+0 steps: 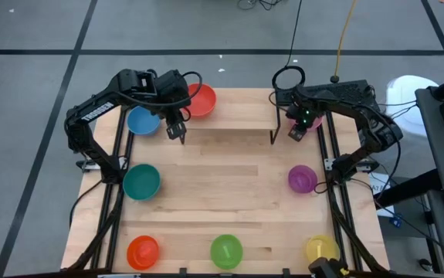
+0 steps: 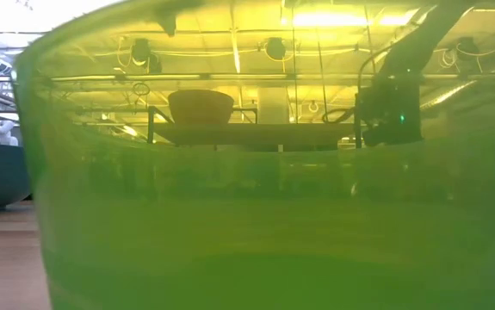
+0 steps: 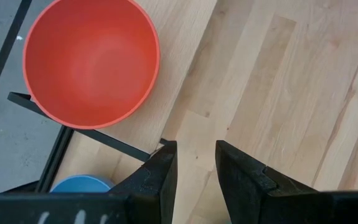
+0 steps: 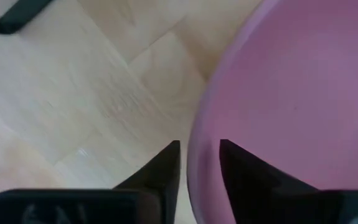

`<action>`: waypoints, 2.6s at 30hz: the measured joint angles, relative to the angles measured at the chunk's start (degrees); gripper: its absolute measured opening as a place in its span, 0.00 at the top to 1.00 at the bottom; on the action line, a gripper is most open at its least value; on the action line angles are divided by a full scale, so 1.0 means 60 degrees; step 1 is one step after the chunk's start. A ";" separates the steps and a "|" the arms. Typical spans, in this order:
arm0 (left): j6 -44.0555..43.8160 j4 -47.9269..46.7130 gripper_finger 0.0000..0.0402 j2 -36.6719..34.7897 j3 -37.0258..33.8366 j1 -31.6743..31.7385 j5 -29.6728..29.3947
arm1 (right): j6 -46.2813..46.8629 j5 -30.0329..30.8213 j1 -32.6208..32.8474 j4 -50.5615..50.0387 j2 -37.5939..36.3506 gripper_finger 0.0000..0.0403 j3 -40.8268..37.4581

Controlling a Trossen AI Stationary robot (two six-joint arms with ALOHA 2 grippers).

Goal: Place and stack bowls onto a shelf
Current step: Stack the pink bowl on top of the orange bowl on the shelf

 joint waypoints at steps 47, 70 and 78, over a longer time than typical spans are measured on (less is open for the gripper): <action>-0.0801 0.0336 0.71 -0.1762 -0.0008 0.0059 -0.1836 | 0.0294 0.1477 0.3485 -0.3968 -0.0546 1.00 0.9244; -0.0294 0.0164 0.71 -0.2548 -0.0004 0.0062 -0.1847 | -0.0211 -0.0087 0.5735 -0.1604 0.3620 1.00 1.2920; 0.0836 0.0416 0.71 -0.2407 -0.0004 0.0062 -0.1847 | -0.0492 -0.0532 0.5948 -0.1686 0.3630 1.00 1.2920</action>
